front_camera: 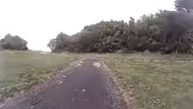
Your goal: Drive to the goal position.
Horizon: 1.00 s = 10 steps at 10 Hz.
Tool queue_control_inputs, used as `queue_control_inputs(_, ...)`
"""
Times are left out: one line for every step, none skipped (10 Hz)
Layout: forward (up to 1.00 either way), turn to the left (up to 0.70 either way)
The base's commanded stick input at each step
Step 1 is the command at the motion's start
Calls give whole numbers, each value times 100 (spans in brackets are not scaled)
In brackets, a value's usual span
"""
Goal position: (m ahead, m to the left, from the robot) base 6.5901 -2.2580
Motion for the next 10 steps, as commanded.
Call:
queue_control_inputs(70,0)
queue_control_inputs(70,0)
queue_control_inputs(70,0)
queue_control_inputs(70,0)
queue_control_inputs(70,0)
queue_control_inputs(70,0)
queue_control_inputs(70,0)
queue_control_inputs(70,0)
queue_control_inputs(70,0)
queue_control_inputs(70,0)
